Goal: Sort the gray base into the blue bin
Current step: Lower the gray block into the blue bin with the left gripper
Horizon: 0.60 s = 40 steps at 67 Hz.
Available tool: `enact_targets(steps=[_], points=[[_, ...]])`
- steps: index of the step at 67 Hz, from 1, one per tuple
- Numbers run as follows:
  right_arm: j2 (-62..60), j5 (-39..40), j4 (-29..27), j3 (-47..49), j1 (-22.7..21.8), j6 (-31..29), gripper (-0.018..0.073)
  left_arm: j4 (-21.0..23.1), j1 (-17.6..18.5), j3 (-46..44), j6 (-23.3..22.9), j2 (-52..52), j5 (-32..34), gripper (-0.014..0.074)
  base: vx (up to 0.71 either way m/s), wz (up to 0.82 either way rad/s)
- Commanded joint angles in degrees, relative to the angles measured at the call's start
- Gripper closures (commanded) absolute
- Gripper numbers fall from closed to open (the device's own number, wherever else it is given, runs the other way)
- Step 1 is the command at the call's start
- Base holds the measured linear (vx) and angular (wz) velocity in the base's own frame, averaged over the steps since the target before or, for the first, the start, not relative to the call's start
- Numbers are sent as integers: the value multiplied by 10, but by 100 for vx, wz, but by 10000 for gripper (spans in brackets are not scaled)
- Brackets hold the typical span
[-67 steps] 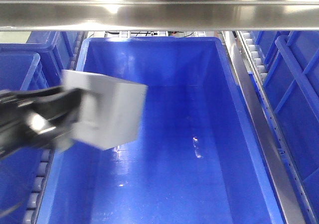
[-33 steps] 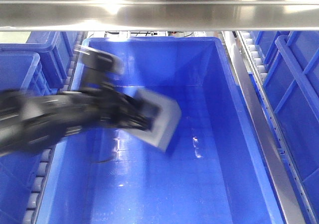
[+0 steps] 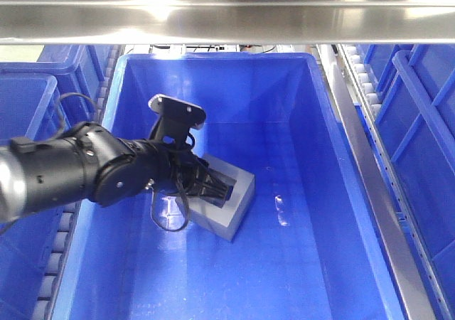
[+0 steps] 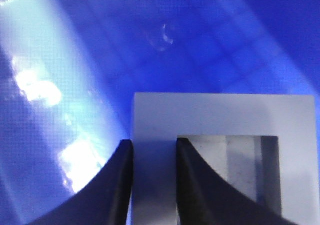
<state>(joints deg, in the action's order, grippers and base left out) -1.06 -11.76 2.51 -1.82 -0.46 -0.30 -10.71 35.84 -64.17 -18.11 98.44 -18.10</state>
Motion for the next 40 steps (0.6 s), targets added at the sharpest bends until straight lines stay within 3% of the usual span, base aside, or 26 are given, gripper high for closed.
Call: enact_targets(steps=[1,23,40], points=[[-4,46,5,-3,2,-4,564,5,2,-23,-2,-21,48,466,0,0],[-4,45,5,-3,2,-4,564,4,2,-23,-2,-19,39,255,0,0],[-4,45,5,-3,2,-4,564,4,2,-22,-2,-63,-20,235,0,0]])
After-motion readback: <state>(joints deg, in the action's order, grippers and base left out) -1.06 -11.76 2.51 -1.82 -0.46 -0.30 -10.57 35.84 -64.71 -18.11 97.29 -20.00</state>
